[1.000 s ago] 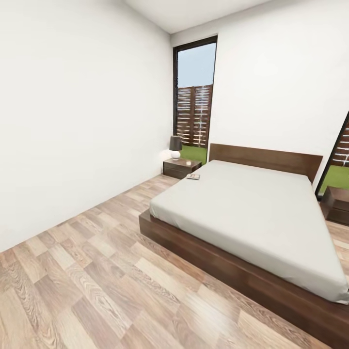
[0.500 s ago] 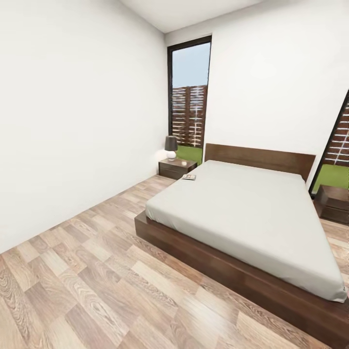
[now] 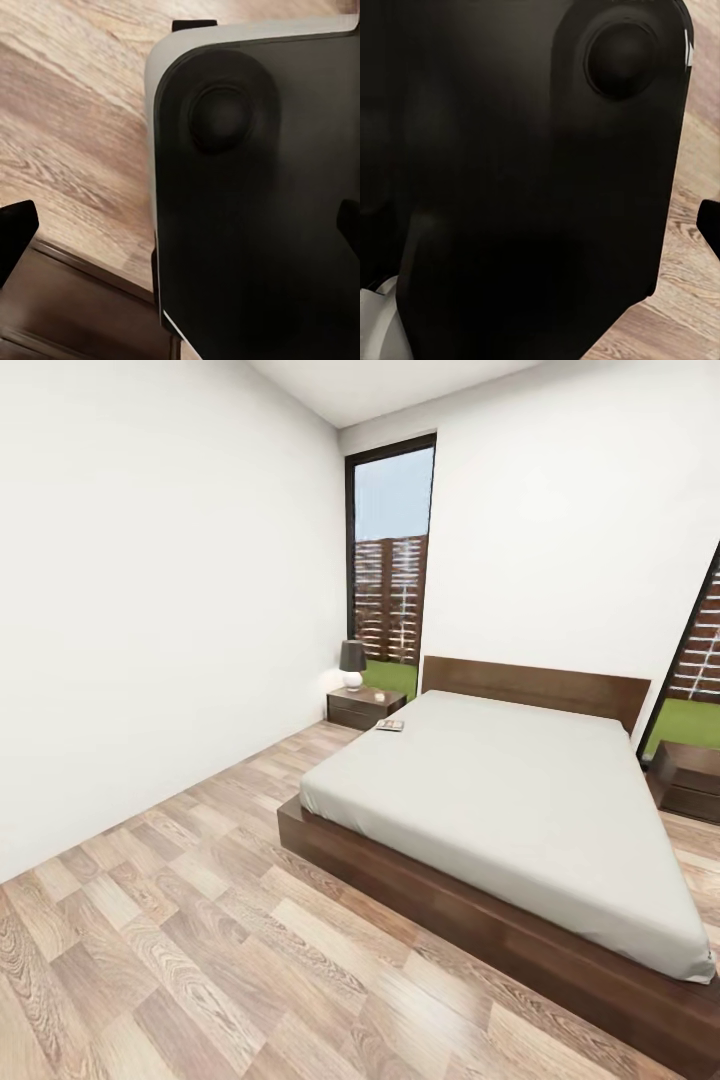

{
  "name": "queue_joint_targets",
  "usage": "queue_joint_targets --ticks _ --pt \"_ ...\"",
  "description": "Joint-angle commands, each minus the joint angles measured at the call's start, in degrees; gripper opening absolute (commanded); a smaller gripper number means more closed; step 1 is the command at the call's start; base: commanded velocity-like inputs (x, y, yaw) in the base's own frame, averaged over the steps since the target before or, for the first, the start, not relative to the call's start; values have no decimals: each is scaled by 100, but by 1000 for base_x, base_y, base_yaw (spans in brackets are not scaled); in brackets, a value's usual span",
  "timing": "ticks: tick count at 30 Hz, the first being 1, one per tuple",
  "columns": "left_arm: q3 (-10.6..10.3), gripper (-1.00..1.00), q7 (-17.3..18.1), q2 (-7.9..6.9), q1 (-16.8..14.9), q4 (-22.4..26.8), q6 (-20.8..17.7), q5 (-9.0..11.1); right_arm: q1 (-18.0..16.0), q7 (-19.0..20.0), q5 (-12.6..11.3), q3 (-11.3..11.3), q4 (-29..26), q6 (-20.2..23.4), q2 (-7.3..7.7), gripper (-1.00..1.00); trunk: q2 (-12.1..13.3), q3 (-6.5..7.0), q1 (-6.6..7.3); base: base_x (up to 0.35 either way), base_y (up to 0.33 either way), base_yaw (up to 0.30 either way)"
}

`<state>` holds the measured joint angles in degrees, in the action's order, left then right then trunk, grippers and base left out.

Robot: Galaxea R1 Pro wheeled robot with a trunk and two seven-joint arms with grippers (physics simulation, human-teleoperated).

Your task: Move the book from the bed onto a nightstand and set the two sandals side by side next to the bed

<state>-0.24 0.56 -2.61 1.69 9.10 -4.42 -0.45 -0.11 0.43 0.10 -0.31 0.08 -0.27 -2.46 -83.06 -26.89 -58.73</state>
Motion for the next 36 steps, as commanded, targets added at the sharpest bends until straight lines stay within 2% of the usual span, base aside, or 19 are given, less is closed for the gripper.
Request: queue_joint_targets --ticks 1,16,24,25,27,31,36 --pt "0 100 6 -5 7 42 -45 0 -2 0 1 -7 1 -2 0 100 -2 -4 0 0 0 -1" --pt "49 100 6 -99 7 327 -68 39 -4 -19 -18 -27 -45 -48 12 100 -2 -4 0 0 0 0" --pt "191 100 21 -214 7 469 -88 56 -6 -29 -27 -26 -223 -65 78 100 -2 -4 0 0 0 0" --pt "258 100 28 -233 7 530 -90 58 -6 -31 -32 -29 -320 -68 167 100 -2 -4 0 0 0 0" --pt "292 100 32 -239 7 569 -91 59 -6 -30 -35 -31 -370 -69 221 100 -2 -4 0 0 0 0" --pt "449 100 41 -266 7 754 -91 61 -6 -31 -79 -60 -530 -64 495 100 -2 -4 0 0 0 0" --pt "709 100 15 -301 5 1040 -92 59 -6 -39 -403 -233 -746 -68 847 100 -2 -4 0 0 0 0"
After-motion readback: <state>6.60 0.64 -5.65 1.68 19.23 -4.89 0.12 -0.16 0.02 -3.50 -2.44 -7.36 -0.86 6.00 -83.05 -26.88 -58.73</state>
